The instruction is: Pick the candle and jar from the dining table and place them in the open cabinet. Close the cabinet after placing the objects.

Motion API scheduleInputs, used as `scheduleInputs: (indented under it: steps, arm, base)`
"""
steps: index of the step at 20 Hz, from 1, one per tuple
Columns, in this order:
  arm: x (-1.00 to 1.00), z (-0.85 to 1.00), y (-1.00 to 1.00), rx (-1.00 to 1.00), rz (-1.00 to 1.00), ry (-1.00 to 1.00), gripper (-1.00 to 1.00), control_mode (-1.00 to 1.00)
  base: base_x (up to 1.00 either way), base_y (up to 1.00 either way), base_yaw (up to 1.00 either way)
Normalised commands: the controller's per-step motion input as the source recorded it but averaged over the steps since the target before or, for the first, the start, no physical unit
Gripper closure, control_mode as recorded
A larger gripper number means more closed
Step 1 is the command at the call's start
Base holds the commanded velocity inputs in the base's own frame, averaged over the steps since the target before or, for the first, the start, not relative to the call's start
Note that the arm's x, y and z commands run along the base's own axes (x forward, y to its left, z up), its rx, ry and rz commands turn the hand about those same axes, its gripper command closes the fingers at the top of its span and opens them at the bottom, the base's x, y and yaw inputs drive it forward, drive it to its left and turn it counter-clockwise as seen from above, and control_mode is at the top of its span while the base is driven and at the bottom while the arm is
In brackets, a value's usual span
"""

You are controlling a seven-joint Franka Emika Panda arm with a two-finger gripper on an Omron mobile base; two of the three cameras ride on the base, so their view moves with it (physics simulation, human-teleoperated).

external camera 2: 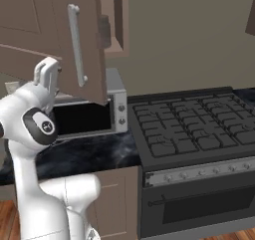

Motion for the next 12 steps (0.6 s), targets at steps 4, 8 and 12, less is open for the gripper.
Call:
scheduleInputs:
  steps: [4, 8, 12]
  arm:
    - [0.54, 0.16, -0.16, 0.0, 0.0, 0.0, -1.0, -1.0]
    - [0.61, 0.12, -0.19, 0.01, 0.0, 0.0, -1.0, -1.0]
    - [0.71, 0.01, -0.19, 0.04, 0.01, 0.0, -1.0, -1.0]
  base:
    - [0.0, 0.0, 0.0]
    - [0.0, 0.0, 0.0]
    - [0.0, 0.0, 0.0]
